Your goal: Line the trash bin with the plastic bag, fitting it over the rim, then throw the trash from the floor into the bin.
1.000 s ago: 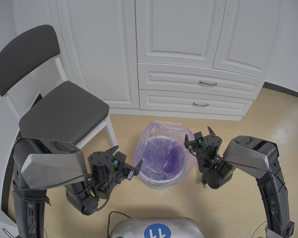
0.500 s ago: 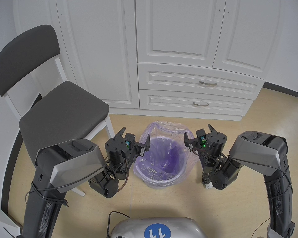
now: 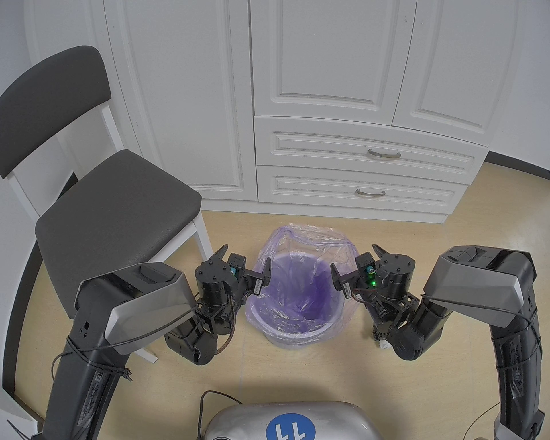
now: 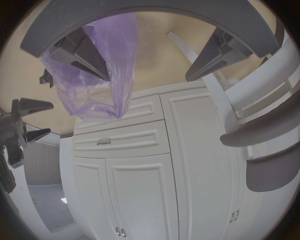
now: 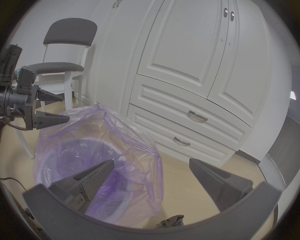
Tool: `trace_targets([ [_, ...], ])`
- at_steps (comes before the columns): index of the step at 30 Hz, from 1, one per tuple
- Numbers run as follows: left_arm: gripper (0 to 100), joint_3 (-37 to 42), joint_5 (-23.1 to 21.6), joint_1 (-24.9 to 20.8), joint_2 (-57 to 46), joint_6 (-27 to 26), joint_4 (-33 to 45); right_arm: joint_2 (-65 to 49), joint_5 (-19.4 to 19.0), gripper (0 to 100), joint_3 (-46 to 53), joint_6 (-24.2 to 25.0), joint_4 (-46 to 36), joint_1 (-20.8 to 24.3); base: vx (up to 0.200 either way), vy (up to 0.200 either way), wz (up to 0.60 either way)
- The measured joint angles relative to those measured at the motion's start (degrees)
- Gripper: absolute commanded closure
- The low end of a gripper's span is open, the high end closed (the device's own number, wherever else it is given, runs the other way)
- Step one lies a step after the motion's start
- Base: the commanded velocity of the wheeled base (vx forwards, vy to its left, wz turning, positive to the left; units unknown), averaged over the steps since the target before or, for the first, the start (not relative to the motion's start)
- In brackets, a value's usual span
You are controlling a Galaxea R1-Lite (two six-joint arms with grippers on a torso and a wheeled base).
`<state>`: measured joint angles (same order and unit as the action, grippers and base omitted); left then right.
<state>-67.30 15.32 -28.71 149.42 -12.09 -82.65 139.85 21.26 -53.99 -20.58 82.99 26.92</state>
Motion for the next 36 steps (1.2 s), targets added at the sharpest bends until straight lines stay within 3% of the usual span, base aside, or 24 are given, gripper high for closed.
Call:
trace_targets([
  [16, 0, -13.26, 0.55, 5.36, 7.47, 0.3, 3.66, 6.23, -0.09, 0, -12.32, 1.32, -5.29, -4.77, 0.0, 0.0, 0.0],
  [36, 0, -27.43, 2.44, 6.66, 15.58, 0.33, 4.35, 15.77, 0.0, 0, -30.24, 6.18, -12.95, -8.53, 0.0, 0.0, 0.0],
])
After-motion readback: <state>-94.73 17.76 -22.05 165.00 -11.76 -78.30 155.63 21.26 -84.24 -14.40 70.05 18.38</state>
